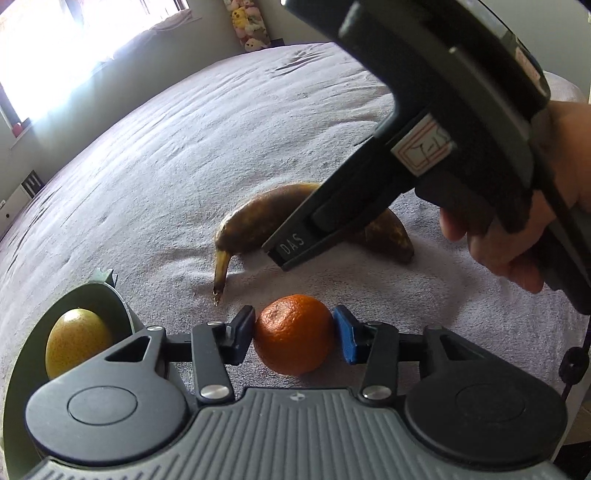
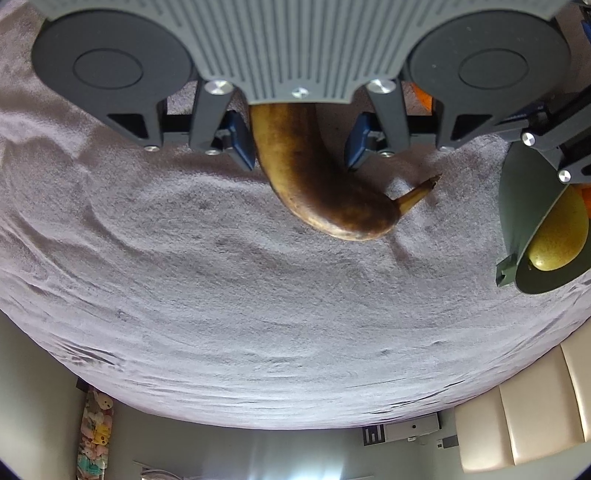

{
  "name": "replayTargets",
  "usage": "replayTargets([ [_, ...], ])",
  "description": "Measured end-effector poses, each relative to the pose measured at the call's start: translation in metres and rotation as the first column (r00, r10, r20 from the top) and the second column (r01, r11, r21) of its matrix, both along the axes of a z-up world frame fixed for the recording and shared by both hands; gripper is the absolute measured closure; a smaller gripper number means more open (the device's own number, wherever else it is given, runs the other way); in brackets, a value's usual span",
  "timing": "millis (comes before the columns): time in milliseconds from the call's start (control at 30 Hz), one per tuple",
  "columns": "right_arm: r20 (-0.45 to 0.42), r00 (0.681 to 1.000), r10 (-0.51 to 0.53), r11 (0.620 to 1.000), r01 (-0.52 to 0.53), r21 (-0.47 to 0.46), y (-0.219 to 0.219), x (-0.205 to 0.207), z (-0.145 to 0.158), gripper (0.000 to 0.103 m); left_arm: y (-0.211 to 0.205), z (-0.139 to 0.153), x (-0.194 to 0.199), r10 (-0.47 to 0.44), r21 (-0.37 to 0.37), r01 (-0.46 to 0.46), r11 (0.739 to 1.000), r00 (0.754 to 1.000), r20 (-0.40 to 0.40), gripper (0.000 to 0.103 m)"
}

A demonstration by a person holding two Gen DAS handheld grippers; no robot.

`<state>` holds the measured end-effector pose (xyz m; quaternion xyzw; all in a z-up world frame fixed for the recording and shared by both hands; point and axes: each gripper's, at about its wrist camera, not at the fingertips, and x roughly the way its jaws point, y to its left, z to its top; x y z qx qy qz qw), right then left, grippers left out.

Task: Organize fruits
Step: 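Lift the tangerine in the left gripper while the right gripper lifts the banana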

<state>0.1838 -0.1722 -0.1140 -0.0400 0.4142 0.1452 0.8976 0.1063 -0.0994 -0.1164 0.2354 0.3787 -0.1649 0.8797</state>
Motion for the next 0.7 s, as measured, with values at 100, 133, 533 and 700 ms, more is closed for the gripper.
replayTargets([
  [100, -0.003, 1.000, -0.003, 1.000, 0.003, -0.021, 0.003, 0.000, 0.000, 0.055, -0.001, 0.003, -0.003, 0.004, 0.002, -0.004, 1.000, 1.000, -0.002, 0.051],
  [133, -0.005, 1.000, -0.002, 1.000, 0.002, -0.029, 0.004, -0.001, 0.000, 0.055, -0.001, 0.003, -0.002, 0.006, 0.001, -0.006, 1.000, 1.000, -0.003, 0.051],
  [533, -0.088, 0.994, -0.072, 0.997, 0.071, -0.015, 0.004, -0.002, 0.013, 0.066, 0.003, 0.020, -0.006, 0.038, -0.038, -0.037, 0.999, 0.999, 0.015, 0.051],
  [700, -0.157, 0.978, -0.136, 0.990, 0.141, 0.026, -0.008, -0.006, 0.017, 0.067, 0.011, 0.033, -0.010, 0.060, -0.091, -0.059, 0.994, 0.998, 0.011, 0.051],
])
